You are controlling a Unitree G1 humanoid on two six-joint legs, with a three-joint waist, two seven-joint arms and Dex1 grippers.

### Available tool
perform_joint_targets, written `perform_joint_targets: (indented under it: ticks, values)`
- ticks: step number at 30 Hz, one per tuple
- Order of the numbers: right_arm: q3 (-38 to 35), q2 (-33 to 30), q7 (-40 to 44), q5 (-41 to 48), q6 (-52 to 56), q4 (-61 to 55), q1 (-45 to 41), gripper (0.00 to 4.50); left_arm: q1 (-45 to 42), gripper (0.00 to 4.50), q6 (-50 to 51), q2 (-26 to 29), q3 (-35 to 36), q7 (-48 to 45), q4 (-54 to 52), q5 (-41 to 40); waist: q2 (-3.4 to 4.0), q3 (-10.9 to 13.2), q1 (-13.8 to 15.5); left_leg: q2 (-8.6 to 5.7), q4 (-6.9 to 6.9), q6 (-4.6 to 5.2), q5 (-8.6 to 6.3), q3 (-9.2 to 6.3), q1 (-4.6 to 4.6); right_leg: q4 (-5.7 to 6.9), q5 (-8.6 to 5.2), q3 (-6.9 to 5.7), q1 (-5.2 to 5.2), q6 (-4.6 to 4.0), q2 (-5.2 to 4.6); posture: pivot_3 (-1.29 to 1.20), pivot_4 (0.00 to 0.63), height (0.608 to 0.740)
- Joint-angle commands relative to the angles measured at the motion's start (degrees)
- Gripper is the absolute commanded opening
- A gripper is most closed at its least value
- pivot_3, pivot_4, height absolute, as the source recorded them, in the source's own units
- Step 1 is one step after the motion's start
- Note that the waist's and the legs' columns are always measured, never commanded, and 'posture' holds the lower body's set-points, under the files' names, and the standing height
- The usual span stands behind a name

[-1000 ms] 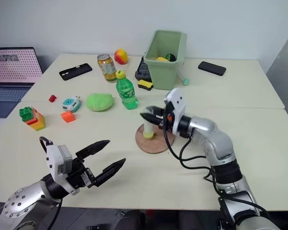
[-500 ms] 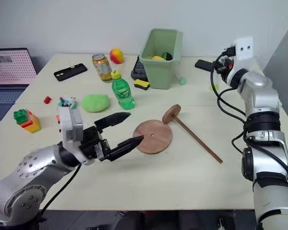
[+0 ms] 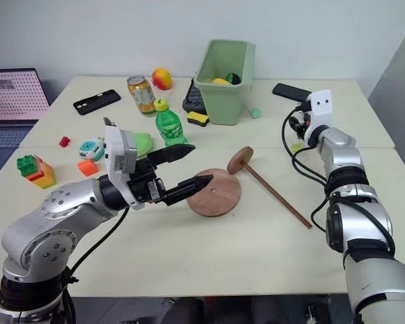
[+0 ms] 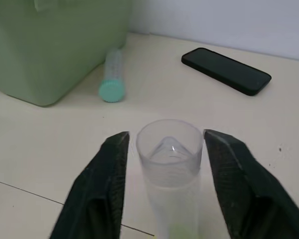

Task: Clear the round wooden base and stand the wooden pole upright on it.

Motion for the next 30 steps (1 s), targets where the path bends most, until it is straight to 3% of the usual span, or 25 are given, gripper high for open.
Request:
perform_joint_targets:
  ticks: [1, 6, 13, 17, 23, 25, 30]
  values:
    - [-1.38, -0.99, 0.37, 0.24, -1.31, -0.87, -0.11, 3.47, -1.07, 4.50, -0.04, 0.38, 0.65, -1.34, -0.24, -0.84, 0.00, 0.00, 0.00, 0.00, 0.00, 0.00, 0.00, 0.00, 0.00, -0.01, 0.00, 0.00, 0.00, 0.00, 0.00, 0.00, 0.150, 0.740]
    - [-1.93, -1.67, 1.34, 0.75, -0.98, -2.64, -0.24, 4.45, -1.08, 4.50, -0.27, -0.09, 0.70, -1.71, 0.12, -0.58, 0.00, 0.00, 0.00, 0.01, -0.01, 0.00, 0.00, 0.00, 0.00, -0.01, 0.00, 0.01, 0.00, 0.00, -0.01, 0.00, 0.150, 0.740]
    - [-3.02, -2.16, 2.09, 1.27, 0.27, -6.15, -0.63, 4.45, -1.66, 4.50, 0.04, -0.46, 0.76, -2.28, 0.92, -0.97, 0.00, 0.00, 0.02, 0.00, 0.00, 0.00, 0.00, 0.00, 0.00, -0.01, 0.00, 0.00, 0.00, 0.00, -0.01, 0.00, 0.150, 0.740]
    - [-3.34, -3.68, 3.92, 2.01, 2.52, -14.92, -1.07, 4.45, -1.59, 4.50, 1.55, 0.71, 2.25, -3.41, 0.89, -3.50, 0.07, 0.08, 0.09, 0.01, 0.00, 0.00, 0.00, 0.00, -0.03, 0.00, 0.00, 0.01, -0.01, 0.00, -0.02, 0.00, 0.150, 0.740]
    - [-1.05, -6.63, 9.77, 5.85, 17.85, -42.39, 4.67, 4.45, 3.17, 4.50, 1.58, 8.45, 6.40, -10.99, 1.36, -3.40, 0.11, 0.15, 0.13, 0.04, -0.05, 0.01, -0.01, -0.09, -0.06, 0.00, 0.00, -0.04, -0.08, 0.01, -0.02, 0.00, 0.150, 0.740]
    - [2.28, -8.16, 14.12, 8.83, 28.50, -52.63, 7.78, 4.45, 7.02, 4.50, -1.32, 11.12, 7.83, -14.48, 1.99, -0.06, 0.11, 0.15, 0.17, 0.05, -0.07, 0.01, -0.01, -0.17, -0.06, -0.02, 0.00, -0.12, -0.07, 0.01, -0.01, 0.00, 0.150, 0.740]
    - [10.42, -12.30, 20.62, 13.35, 52.34, -62.51, 7.66, 4.45, 13.19, 4.50, -3.59, 10.89, 9.38, -15.65, -0.04, 0.62, 0.17, 0.22, 0.34, 0.05, 0.01, 0.24, -0.14, -0.34, -0.05, 0.05, 0.00, -0.13, -0.06, 0.00, -0.03, 0.00, 0.150, 0.740]
